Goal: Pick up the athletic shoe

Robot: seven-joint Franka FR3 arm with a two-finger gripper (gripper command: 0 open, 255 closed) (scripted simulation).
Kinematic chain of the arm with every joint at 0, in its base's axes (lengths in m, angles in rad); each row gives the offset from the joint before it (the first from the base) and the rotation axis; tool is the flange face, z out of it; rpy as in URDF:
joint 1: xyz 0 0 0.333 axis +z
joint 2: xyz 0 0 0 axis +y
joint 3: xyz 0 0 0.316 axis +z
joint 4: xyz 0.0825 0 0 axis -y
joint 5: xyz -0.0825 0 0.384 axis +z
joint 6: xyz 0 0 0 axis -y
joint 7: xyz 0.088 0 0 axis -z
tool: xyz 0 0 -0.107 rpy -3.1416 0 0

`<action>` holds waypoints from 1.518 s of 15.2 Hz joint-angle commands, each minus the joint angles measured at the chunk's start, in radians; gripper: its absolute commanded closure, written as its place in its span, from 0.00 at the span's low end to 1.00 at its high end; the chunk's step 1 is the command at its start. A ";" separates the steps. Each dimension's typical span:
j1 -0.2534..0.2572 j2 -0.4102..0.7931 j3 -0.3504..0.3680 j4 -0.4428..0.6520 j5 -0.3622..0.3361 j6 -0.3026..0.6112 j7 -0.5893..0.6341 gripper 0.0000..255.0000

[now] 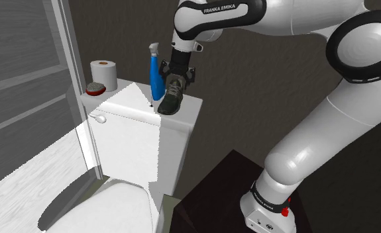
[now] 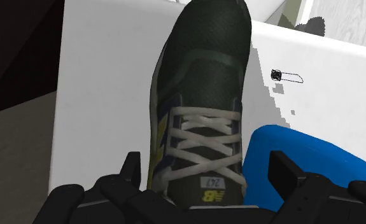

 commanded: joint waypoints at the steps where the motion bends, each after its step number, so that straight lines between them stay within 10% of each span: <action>1: 0.000 0.006 0.001 -0.020 0.000 0.027 0.001 0.00; 5: 0.000 0.012 0.002 -0.049 0.000 0.061 -0.001 0.00; 6: 0.000 0.013 0.002 -0.048 0.000 0.061 -0.001 1.00; 23: -0.002 -0.001 -0.002 0.046 -0.002 -0.046 0.006 1.00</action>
